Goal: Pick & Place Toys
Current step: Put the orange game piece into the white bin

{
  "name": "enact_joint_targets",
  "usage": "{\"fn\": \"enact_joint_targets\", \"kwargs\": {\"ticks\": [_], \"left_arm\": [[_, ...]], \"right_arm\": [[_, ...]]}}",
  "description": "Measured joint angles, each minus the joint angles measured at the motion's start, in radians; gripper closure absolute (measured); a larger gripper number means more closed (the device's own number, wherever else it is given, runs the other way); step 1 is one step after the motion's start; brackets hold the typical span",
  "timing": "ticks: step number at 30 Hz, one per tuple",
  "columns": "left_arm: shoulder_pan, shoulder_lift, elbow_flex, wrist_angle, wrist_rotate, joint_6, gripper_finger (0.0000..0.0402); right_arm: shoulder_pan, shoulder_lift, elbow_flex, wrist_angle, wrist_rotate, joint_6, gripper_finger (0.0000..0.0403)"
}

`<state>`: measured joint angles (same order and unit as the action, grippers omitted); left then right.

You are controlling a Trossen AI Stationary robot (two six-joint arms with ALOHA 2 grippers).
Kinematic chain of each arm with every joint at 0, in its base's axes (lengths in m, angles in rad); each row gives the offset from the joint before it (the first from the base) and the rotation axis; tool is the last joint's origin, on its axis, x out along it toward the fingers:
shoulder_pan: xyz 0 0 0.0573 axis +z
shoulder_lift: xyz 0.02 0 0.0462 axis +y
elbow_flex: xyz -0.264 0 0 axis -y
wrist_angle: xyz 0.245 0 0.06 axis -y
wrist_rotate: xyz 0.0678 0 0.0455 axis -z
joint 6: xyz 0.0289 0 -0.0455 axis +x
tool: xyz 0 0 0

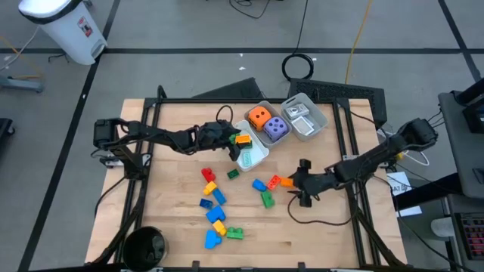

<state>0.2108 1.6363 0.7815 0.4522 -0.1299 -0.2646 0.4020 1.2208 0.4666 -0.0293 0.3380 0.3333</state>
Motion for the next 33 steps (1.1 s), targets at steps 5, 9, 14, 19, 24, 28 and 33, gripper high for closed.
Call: {"fn": "enact_joint_targets", "kwargs": {"ticks": [5, 9, 14, 19, 24, 28, 33], "left_arm": [[0.0, 0.0, 0.0, 0.012, -0.001, 0.0, 0.0062], [0.0, 0.0, 0.0, 0.017, 0.0, 0.0, 0.0062], [0.0, 0.0, 0.0, 0.016, 0.0, 0.0, 0.0062], [0.0, 0.0, 0.0, 0.016, 0.0, -0.001, 0.0062], [0.0, 0.0, 0.0, 0.019, 0.0, -0.026, 0.0062], [-0.001, 0.0, 0.0, 0.06, 0.066, -0.053, 0.0062], [-0.048, 0.0, 0.0, 0.206, 0.171, -0.034, 0.0062]], "right_arm": [[0.012, 0.007, -0.093, 0.169, 0.037, -0.012, 0.0157], [0.012, 0.01, -0.156, 0.234, 0.052, -0.019, 0.0174], [0.004, 0.009, -0.206, 0.249, 0.051, 0.02, 0.0219], [0.004, 0.01, -0.223, 0.299, 0.051, 0.042, 0.0274], [0.004, 0.01, -0.225, 0.47, 0.054, -0.08, 0.0305], [0.004, 0.01, -0.225, 0.763, 0.057, -0.266, 0.0305], [-0.05, 0.008, -0.22, 1.081, 0.054, -0.293, 0.0282]]}}
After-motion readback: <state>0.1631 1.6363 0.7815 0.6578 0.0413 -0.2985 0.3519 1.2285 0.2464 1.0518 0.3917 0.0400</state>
